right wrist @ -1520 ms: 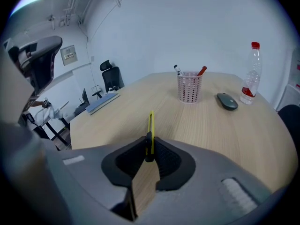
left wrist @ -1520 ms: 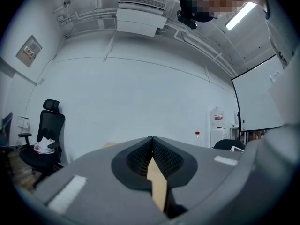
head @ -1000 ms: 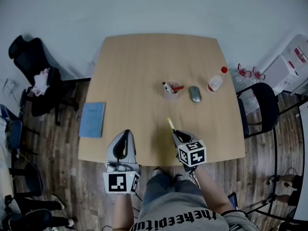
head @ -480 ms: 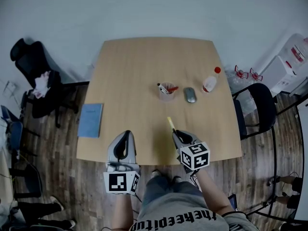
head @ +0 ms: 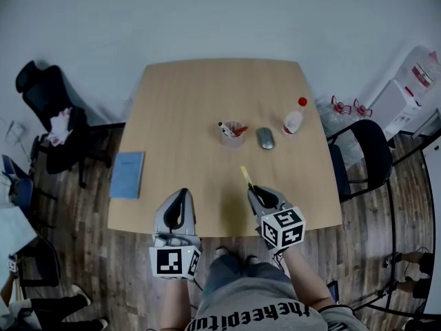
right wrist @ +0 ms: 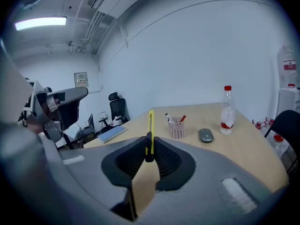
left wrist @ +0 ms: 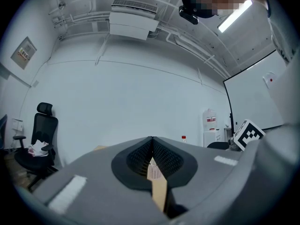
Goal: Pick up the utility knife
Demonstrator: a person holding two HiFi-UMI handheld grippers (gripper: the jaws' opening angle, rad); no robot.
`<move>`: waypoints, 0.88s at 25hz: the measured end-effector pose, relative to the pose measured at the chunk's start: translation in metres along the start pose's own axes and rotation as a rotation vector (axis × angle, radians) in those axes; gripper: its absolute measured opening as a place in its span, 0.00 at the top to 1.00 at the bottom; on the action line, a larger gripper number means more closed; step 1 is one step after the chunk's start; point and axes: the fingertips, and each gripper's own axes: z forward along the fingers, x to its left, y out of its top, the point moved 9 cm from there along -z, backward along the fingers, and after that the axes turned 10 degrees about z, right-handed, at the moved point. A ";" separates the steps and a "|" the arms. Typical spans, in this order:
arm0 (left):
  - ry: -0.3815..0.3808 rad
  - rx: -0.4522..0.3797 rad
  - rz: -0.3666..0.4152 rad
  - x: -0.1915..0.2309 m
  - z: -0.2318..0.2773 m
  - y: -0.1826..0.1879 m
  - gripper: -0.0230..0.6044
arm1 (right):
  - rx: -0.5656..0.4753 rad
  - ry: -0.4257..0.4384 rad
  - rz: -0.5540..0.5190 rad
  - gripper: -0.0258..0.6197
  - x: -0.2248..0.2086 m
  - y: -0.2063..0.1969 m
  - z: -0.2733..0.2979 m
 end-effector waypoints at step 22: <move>-0.007 -0.014 0.027 -0.025 -0.007 0.014 0.93 | -0.194 0.018 -0.082 0.87 0.004 0.028 -0.049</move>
